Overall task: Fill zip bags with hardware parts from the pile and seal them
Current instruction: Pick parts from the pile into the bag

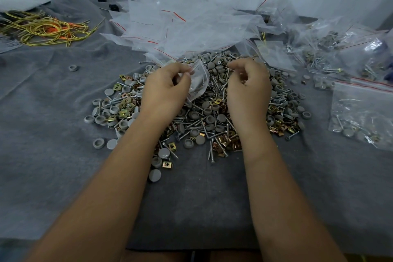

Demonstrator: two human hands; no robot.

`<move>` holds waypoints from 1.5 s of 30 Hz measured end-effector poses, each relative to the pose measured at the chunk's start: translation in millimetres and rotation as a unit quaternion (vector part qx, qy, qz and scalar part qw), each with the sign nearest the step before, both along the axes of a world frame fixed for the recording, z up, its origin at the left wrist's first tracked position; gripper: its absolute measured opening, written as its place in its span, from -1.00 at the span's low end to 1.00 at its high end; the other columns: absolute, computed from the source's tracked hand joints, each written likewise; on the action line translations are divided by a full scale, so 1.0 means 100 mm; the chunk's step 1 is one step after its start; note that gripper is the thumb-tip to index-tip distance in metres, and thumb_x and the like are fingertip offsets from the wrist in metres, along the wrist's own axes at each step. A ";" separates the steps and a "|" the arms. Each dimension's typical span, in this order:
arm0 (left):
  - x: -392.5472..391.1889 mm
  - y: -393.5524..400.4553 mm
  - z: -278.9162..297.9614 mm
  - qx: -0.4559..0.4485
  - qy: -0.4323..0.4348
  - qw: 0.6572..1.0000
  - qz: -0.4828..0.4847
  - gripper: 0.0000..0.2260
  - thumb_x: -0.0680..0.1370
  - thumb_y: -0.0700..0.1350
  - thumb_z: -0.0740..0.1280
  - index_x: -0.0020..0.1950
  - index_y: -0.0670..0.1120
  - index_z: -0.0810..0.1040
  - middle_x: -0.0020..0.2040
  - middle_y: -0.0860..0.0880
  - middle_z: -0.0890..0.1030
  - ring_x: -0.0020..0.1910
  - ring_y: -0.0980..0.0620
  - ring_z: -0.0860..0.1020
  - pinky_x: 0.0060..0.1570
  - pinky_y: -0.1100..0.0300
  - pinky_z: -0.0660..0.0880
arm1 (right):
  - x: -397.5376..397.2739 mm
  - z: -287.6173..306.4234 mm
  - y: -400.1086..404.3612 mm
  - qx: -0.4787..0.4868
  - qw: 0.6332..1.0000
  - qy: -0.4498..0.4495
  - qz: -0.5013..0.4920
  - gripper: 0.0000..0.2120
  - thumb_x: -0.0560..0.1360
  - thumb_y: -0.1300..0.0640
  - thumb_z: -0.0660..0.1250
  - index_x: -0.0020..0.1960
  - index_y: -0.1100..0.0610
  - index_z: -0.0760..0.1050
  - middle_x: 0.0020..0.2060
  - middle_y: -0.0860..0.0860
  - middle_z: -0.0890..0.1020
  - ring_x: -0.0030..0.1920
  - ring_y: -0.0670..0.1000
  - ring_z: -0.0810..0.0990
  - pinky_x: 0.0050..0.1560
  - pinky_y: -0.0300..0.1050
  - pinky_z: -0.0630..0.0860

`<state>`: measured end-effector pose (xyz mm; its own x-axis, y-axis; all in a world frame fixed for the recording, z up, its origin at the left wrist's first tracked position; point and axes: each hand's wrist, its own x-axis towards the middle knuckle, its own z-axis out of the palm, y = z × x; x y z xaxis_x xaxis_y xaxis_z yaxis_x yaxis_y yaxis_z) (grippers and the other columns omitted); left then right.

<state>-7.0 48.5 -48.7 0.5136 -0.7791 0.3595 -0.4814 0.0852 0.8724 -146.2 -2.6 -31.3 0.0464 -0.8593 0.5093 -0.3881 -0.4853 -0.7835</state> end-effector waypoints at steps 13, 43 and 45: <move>0.02 0.00 -0.01 0.010 -0.014 1.000 0.015 -0.81 0.58 -0.17 0.25 -0.06 0.07 0.61 -0.55 0.20 0.41 -0.60 0.20 0.29 -0.59 0.36 0.22 | -0.01 -0.13 -0.08 0.046 0.945 0.318 -0.057 -0.62 0.52 0.00 0.24 0.33 0.00 0.44 0.28 0.02 0.38 0.31 0.12 0.27 0.31 0.09 0.16; 0.03 -0.01 -0.02 0.008 -0.019 1.000 0.013 -0.81 0.57 -0.14 0.25 -0.07 0.10 0.61 -0.52 0.21 0.44 -0.59 0.21 0.31 -0.57 0.34 0.23 | 0.01 -0.21 -0.12 -0.011 0.943 0.328 -0.051 -0.71 0.55 0.02 0.23 0.25 -0.11 0.53 0.22 -0.03 0.45 0.26 0.08 0.31 0.25 0.05 0.17; 0.03 -0.01 -0.02 0.009 -0.020 1.000 0.012 -0.81 0.57 -0.15 0.25 -0.07 0.10 0.61 -0.52 0.21 0.44 -0.59 0.21 0.30 -0.58 0.34 0.23 | 0.01 -0.22 -0.12 -0.021 0.946 0.320 -0.055 -0.78 0.56 0.02 0.25 0.16 -0.10 0.58 0.17 -0.03 0.47 0.24 0.08 0.33 0.23 0.04 0.18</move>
